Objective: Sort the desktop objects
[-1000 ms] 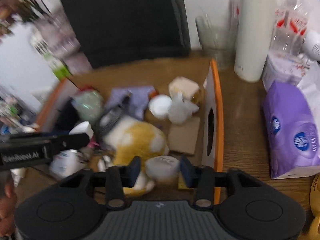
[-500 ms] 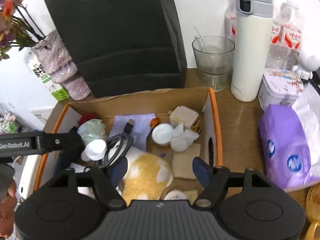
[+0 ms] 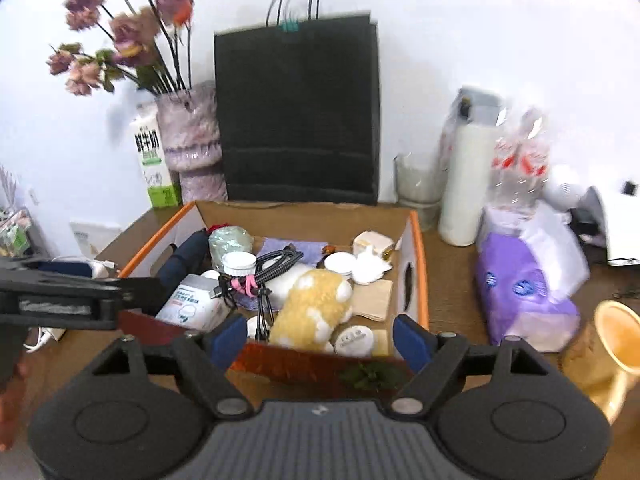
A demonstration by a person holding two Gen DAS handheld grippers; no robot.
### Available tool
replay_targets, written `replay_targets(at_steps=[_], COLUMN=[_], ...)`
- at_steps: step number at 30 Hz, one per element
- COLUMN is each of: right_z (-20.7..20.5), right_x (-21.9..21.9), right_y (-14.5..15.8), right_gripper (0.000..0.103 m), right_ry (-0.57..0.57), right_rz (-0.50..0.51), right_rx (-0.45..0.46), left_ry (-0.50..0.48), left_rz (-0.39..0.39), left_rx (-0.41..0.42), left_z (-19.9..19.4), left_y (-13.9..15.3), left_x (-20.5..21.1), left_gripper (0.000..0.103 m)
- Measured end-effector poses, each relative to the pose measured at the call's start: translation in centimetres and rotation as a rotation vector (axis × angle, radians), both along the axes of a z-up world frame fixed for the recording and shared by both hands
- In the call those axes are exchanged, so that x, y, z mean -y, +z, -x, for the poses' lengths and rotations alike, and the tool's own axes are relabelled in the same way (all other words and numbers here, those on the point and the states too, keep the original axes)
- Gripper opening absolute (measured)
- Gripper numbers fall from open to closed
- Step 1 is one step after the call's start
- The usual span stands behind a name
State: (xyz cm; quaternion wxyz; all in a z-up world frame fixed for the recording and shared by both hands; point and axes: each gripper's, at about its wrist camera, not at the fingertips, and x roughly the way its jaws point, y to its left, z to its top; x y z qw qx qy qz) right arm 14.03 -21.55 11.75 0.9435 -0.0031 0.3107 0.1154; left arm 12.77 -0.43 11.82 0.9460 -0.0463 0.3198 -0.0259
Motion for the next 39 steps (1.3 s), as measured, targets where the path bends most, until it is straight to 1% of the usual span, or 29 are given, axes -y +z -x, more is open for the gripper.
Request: replay_targets(at_steps=[2,3,5,7,9,11,13,14,16,18,20,22,24,25,27,32,35,38,39], right_z=[2.2,3.3,5.7,8.3,10.9,13.8,17.0,18.6,21.5,23.8,25.3,26.5,26.7,26.6,25.9,22.5,20.2,18.1,17.4], right_x=[0.4,0.6,0.7,0.7,0.6,0.3,-0.4,-0.6,-1.2,-1.4,-1.6,-2.1,-3.0,-3.4,-3.9,-3.8,-3.5,-3.2,-3.0], right_y=[-0.3,-0.6,-1.5,-2.5,-3.4,-4.4,-5.4,-5.9,-6.9,-7.6,-8.0,-8.3,-8.5,-8.5,-8.6,-9.2,-9.9,-10.6,-10.8], right_gripper=[0.083,0.083,0.083,0.083,0.084,0.086,0.086,0.086,0.091,0.092,0.093,0.097,0.102,0.103,0.103,0.103,0.103,0.103,0.103], right_ry=[-0.005,-0.004,-0.004,-0.008,-0.003,0.007,0.003,0.008,0.013,0.038,0.051,0.068,0.081,0.085,0.077,0.028,-0.010,-0.044,-0.048], right_rz=[-0.033,-0.049,-0.060,-0.051,-0.045,-0.046,0.001,0.025,0.053,0.041,0.033,0.033,0.044,0.047,0.044,0.031,0.041,0.049,0.056], right_rx=[0.024,0.023,0.026,0.031,0.031,0.026,0.044,0.070,0.119,0.151,0.171,0.215,0.245,0.257,0.258,0.164,0.104,0.048,0.029], left_ry=[0.012,0.012,0.007,0.018,0.000,-0.036,-0.052,-0.043,-0.018,0.006,-0.008,-0.014,-0.004,-0.007,-0.016,0.024,0.059,0.039,0.036], left_rz=[0.010,-0.001,-0.041,-0.079,-0.102,-0.085,-0.058,-0.056,-0.053,-0.036,-0.034,-0.044,-0.064,-0.072,-0.088,-0.080,-0.130,-0.158,-0.172], left_rx=[0.028,0.034,0.051,0.087,0.104,0.116,0.127,0.134,0.144,0.146,0.154,0.181,0.201,0.195,0.140,0.093,0.052,-0.003,-0.041], left_z=[2.7,4.1,6.6,9.6,12.4,14.9,17.4,18.6,20.8,22.7,23.8,24.2,23.7,23.3,21.8,19.0,17.2,15.5,14.9], left_y=[-0.1,-0.3,-0.8,-1.8,-3.0,-4.2,-5.5,-6.2,-7.4,-8.3,-8.7,-8.7,-8.6,-8.6,-8.7,-9.5,-10.5,-11.4,-11.6], left_x=[-0.1,0.0,0.2,0.5,1.1,1.4,1.4,1.2,0.7,0.1,-0.3,-0.6,-0.7,-0.7,-0.6,-0.5,0.3,1.0,1.1], left_gripper=[0.103,0.103,0.103,0.103,0.103,0.103,0.103,0.103,0.103,0.103,0.103,0.103,0.103,0.103,0.103,0.103,0.103,0.103,0.103])
